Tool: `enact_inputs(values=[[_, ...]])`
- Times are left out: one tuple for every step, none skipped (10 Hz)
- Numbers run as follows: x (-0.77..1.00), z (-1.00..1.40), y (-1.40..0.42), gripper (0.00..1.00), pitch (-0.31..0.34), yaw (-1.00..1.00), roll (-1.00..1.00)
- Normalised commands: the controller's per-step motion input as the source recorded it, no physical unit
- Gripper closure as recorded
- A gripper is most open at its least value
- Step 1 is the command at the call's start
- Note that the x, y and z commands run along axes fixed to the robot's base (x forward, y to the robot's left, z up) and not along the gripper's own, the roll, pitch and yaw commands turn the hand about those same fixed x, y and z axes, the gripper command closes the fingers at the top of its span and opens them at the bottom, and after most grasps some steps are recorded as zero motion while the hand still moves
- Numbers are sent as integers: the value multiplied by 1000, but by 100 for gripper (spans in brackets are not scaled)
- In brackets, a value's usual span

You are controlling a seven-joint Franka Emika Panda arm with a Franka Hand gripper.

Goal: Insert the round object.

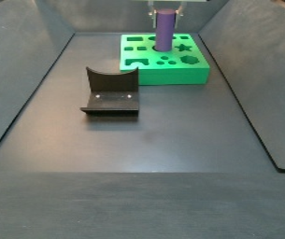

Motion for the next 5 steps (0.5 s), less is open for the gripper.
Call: enact_inputs(values=[[306, -714, 0, 100, 49, 0, 44], [37, -789, 29, 100, 0, 0, 63], [0, -1000, 0, 100, -59, 0, 1], [0, -677, 0, 100, -99, -54, -141], [0, -69, 0, 100, 0, 0, -33]])
